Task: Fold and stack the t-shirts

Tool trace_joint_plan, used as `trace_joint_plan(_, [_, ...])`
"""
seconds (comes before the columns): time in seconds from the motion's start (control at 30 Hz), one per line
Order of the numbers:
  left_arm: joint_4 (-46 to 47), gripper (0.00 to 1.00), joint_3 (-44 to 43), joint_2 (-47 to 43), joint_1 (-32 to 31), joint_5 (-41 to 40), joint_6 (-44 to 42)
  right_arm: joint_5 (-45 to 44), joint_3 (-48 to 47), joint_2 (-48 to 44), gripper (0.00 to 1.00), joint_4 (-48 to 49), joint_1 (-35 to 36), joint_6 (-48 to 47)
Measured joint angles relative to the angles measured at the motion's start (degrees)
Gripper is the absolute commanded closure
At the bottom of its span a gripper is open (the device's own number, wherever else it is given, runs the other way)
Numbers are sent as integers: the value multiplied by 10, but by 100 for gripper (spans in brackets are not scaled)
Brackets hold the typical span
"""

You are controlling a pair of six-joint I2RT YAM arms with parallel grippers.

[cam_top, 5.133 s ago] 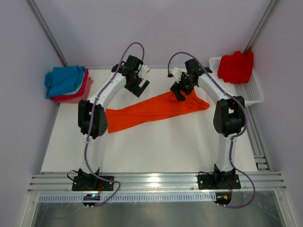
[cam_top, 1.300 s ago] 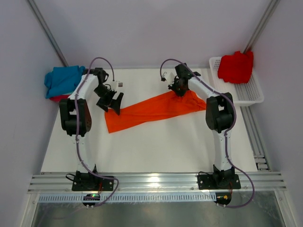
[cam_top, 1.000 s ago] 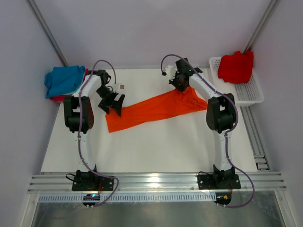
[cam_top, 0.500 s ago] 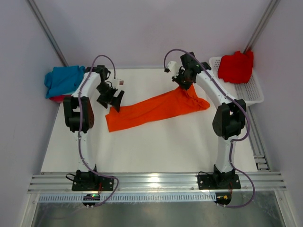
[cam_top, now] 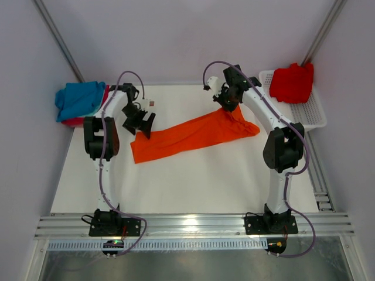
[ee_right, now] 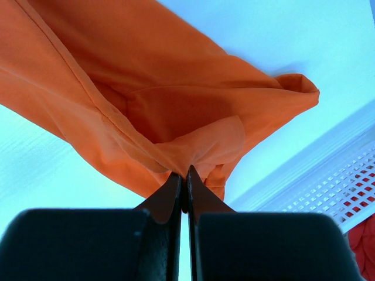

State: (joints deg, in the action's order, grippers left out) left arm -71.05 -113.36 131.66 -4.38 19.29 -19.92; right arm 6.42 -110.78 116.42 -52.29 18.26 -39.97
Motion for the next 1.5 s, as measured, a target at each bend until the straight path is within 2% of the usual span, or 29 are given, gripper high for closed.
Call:
trace_joint_plan(0.7, [43,3,-48,43,0,17,39,4,1,0,97,0,0,3])
trace_joint_plan(0.77, [43,12,-48,43,0,16,39,4,1,0,97,0,0,4])
trace_joint_plan(0.8, [41,19,-48,43,0,15,38,4,1,0,97,0,0,4])
trace_joint_plan(0.83, [40,38,-48,43,0,14,35,4,1,0,97,0,0,4])
trace_joint_plan(0.87, [37,50,-48,43,0,13,36,4,1,0,97,0,0,4])
trace_joint_plan(0.9, [32,76,-49,43,0,13,31,3,1,0,97,0,0,4])
trace_joint_plan(0.97, [18,98,-58,45,0,12,21,3,1,0,97,0,0,4])
trace_joint_plan(1.0, [13,100,-64,47,0,13,18,3,1,0,97,0,0,4])
trace_joint_plan(1.33, [-41,100,-123,54,0,13,-3,2,1,0,97,0,0,4])
trace_joint_plan(1.37, [-44,91,-130,54,0,12,-4,2,1,0,97,1,0,4])
trace_joint_plan(1.4, [-45,63,-136,54,0,10,-7,2,1,0,97,1,0,4])
trace_joint_plan(1.43, [-45,52,-139,54,0,4,-10,2,1,0,97,2,0,4])
trace_joint_plan(1.47, [-45,48,-141,54,0,0,-12,2,1,0,97,3,0,4])
trace_joint_plan(1.5, [-46,50,-141,54,0,-5,-11,2,1,0,97,4,0,4])
